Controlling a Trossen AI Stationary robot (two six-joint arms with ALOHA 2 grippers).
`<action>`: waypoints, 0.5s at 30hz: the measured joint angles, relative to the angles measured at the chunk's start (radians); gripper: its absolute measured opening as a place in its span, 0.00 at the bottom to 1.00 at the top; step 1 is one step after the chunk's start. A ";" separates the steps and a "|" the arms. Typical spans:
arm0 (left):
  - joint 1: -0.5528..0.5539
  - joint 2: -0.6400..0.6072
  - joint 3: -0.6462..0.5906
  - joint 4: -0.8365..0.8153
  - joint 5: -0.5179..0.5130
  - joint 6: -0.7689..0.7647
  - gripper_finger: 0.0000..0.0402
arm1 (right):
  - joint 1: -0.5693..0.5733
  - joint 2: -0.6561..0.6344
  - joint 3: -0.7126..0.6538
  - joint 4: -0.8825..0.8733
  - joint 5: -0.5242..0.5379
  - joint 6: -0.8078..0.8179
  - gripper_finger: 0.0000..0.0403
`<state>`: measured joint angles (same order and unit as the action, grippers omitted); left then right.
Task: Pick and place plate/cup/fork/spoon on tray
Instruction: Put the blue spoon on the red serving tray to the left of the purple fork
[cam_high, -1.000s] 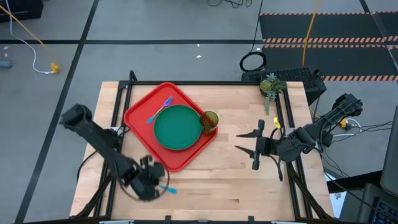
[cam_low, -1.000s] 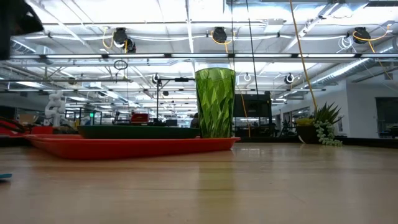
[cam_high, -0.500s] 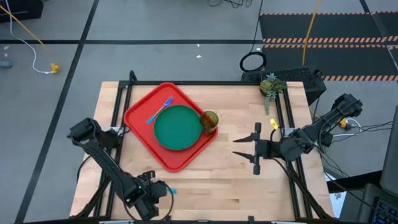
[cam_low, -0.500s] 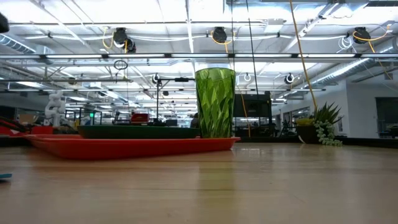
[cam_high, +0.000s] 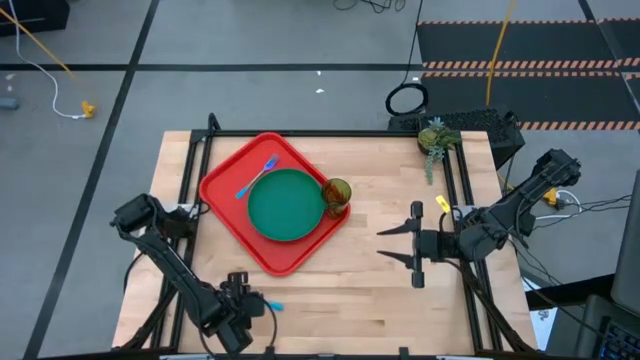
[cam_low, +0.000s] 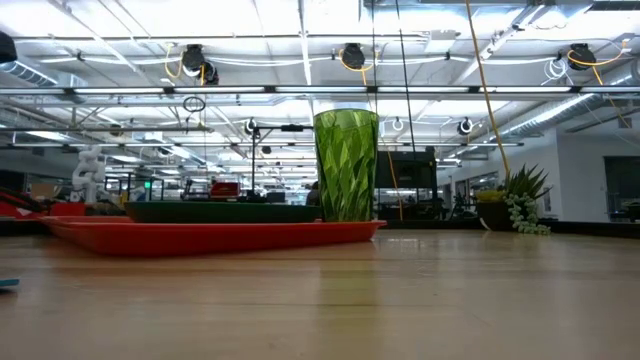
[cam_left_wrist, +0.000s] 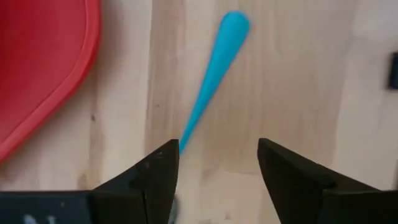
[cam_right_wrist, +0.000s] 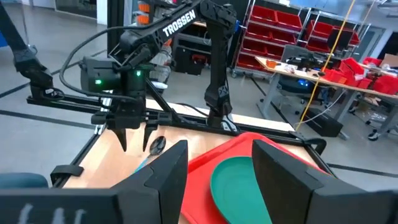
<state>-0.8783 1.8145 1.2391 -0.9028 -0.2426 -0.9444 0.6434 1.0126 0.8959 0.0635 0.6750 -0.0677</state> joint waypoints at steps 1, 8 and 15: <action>0.001 0.000 -0.005 -0.004 0.000 0.008 0.54 | 0.000 0.000 0.000 0.000 0.000 -0.004 0.42; 0.001 0.000 -0.044 -0.013 0.015 0.069 0.44 | 0.000 0.000 0.000 0.000 0.001 -0.048 0.42; 0.015 0.000 -0.132 0.053 0.079 0.145 0.35 | 0.000 0.000 0.000 0.000 0.002 -0.053 0.42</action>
<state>-0.8632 1.8145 1.1073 -0.8494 -0.1638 -0.7994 0.6434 1.0126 0.8959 0.0638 0.6770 -0.1211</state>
